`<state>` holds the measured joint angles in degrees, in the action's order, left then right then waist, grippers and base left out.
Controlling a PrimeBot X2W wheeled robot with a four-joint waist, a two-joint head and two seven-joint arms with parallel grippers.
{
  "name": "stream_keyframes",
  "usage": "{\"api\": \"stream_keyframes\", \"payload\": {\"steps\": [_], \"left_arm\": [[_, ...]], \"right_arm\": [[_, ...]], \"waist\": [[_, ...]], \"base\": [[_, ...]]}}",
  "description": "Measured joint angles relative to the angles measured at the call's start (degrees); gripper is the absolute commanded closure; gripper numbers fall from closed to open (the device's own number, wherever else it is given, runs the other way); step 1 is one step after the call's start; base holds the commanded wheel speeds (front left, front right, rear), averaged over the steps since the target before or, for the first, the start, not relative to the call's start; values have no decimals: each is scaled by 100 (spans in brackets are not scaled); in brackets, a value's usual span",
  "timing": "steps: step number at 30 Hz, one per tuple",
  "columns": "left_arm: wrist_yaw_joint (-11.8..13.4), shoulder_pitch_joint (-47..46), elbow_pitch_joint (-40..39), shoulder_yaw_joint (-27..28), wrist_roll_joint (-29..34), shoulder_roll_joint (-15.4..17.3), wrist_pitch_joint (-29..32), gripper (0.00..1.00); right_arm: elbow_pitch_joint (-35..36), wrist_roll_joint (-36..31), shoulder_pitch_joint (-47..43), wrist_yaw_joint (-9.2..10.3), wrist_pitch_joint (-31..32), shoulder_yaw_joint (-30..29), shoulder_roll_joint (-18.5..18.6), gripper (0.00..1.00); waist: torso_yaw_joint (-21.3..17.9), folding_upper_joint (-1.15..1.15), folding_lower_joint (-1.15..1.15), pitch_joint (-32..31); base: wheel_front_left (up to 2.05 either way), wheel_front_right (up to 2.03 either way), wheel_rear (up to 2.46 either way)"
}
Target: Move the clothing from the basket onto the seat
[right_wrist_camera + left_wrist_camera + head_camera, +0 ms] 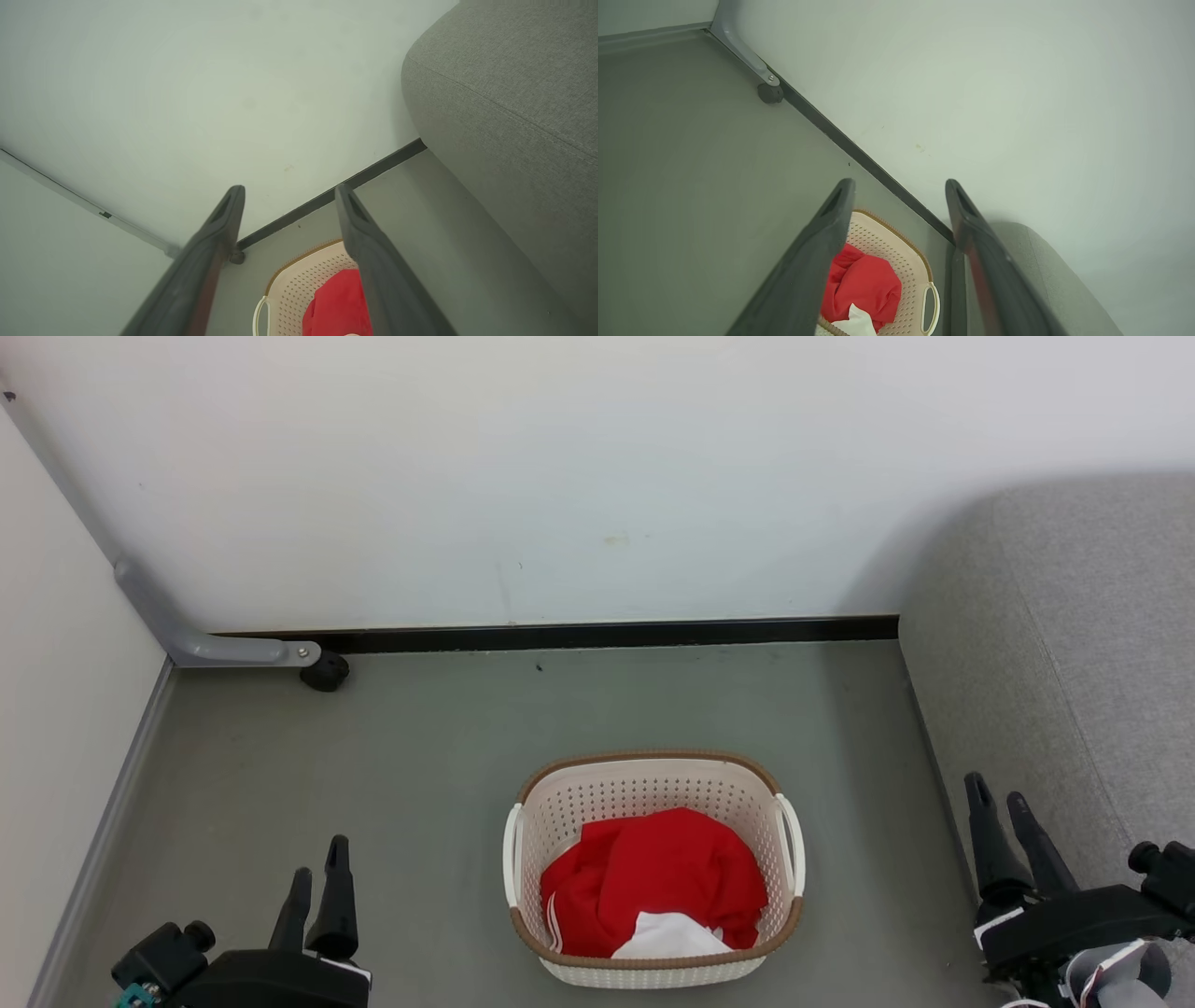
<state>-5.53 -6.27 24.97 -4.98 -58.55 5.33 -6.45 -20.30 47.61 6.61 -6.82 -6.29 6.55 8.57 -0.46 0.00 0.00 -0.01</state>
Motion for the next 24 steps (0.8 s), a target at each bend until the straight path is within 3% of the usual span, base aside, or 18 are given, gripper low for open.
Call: {"api": "stream_keyframes", "payload": {"steps": [24], "left_arm": [[9,-82,226,-287,2308,111,-490,0]], "right_arm": [[-356,-2170,104,-1,-498,615,265,0]], "waist": [[-9,0,-1,1]], "base": [[0,0,0]]}}
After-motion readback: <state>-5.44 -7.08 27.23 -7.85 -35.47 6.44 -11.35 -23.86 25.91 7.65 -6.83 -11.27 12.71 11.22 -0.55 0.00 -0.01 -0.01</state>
